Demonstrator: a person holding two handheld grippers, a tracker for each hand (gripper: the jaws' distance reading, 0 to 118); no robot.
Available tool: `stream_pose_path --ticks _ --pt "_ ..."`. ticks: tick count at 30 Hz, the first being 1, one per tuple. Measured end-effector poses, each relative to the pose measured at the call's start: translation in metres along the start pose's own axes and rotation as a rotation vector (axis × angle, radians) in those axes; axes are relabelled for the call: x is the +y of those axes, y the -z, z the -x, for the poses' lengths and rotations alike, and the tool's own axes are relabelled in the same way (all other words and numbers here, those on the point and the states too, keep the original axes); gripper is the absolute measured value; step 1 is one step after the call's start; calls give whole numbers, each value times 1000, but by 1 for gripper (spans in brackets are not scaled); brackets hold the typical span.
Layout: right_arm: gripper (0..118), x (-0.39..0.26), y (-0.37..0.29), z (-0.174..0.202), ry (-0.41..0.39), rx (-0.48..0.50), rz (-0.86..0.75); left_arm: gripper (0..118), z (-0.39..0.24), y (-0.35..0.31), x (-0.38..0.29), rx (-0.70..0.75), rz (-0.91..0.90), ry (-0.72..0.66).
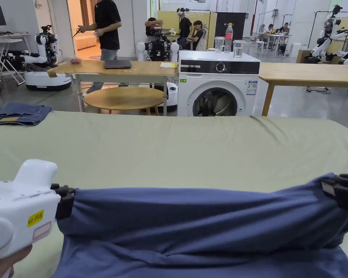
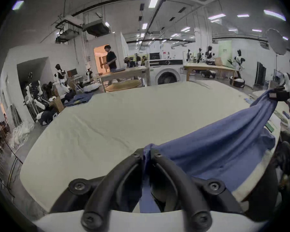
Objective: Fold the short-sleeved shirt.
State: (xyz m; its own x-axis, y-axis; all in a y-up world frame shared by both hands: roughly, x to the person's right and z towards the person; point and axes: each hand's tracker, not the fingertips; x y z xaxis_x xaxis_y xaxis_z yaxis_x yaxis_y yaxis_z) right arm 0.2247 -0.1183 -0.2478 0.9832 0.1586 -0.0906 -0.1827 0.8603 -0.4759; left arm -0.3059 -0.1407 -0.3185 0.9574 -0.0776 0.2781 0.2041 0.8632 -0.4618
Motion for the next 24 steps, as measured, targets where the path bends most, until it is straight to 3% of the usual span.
stream_pose_path --ticks 3,8,11,12,13,14,15,16,18,22,23,24 --pt "0 -52 -25 14 -5 -43 29 3 -14 -23 -44 2 62 7" --pt "0 -133 -13 16 126 -41 178 3 -17 -23 -129 43 199 -65" --pt "0 -150 -5 12 182 -37 202 3 -14 -22 -147 63 212 -143" --pt "2 -147 -5 14 179 -46 201 11 -15 -25 -143 102 186 -145" --pt "8 -141 -5 11 181 -70 176 35 -17 -27 -135 120 152 -144" --pt "20 -127 -9 17 171 -106 106 70 -20 -29 -123 125 119 -141" --pt "45 -115 -12 21 173 -100 56 102 -24 -31 -111 131 69 -130" --pt "62 -99 -16 28 185 -76 -2 107 -32 -33 -94 130 -3 -118" --pt "82 -72 -19 45 203 -47 -126 107 -49 -33 -63 123 -102 -102" --pt "82 -43 -21 91 229 -71 -332 106 -82 -22 -30 99 -230 -104" --pt "81 -44 -21 99 236 -72 -363 99 -85 -18 -33 107 -235 -94" --pt "69 -45 -20 104 231 -62 -358 62 -90 -17 -33 107 -233 -77"
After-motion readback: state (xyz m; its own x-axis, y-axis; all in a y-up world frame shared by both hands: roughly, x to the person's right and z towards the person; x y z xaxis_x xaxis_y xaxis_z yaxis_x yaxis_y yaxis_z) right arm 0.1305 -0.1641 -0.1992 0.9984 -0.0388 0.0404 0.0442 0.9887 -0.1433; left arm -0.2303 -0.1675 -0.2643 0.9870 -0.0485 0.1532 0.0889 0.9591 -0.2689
